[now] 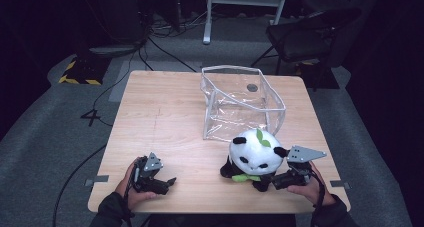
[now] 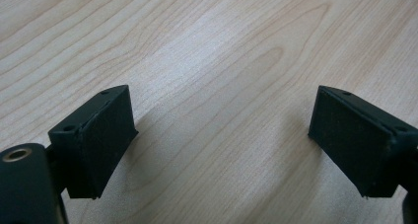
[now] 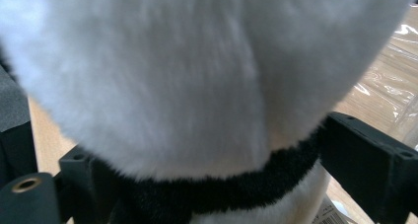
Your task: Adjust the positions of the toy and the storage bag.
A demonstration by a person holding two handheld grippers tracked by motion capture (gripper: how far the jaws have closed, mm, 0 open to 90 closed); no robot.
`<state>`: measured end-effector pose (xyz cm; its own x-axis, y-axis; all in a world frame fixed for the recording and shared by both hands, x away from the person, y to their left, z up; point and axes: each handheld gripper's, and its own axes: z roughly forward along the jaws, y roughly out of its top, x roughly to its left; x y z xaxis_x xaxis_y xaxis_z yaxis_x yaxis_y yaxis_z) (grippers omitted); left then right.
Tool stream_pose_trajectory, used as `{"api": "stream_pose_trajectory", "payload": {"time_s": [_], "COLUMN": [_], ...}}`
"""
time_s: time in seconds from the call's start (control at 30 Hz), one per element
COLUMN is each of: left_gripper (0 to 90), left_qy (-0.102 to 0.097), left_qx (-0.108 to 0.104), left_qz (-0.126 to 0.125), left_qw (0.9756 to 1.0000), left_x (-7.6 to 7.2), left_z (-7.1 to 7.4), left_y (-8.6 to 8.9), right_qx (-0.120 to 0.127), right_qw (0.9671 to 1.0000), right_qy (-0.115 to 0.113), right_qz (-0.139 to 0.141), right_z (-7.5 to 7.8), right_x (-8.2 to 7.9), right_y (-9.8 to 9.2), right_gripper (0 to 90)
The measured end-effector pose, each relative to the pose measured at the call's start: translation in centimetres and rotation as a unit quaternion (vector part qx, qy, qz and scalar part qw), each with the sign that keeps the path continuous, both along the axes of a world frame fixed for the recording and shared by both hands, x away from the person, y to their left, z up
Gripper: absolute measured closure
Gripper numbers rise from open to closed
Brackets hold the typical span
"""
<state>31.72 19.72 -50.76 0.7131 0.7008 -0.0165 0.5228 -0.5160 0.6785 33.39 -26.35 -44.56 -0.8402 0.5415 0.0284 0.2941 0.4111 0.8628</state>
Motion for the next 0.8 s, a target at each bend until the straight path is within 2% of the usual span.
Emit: {"api": "stream_pose_trajectory", "payload": {"time_s": [0.3,0.5,0.63,0.8], "left_gripper": [10.4,10.4,10.4,10.5], "left_qy": [0.0,0.0,0.0,0.0], "left_qx": [0.0,0.0,0.0,0.0], "left_qz": [0.0,0.0,0.0,0.0], "left_qw": [1.0,1.0,1.0,1.0], "left_x": [0.0,0.0,0.0,0.0], "left_z": [0.0,0.0,0.0,0.0], "left_y": [0.0,0.0,0.0,0.0], "right_qx": [-0.015,-0.008,-0.012,-0.01], "right_qw": [0.9999,0.9999,0.9997,0.9996], "right_qy": [-0.005,-0.005,-0.02,-0.021], "right_qz": [0.002,-0.007,-0.008,-0.015], "right_z": [-0.8,-1.0,-1.0,-1.0], "right_x": [0.2,0.5,0.2,0.1], "right_y": [0.6,0.6,0.4,-0.1], "right_gripper": [4.7,14.0,24.0,27.9]}}
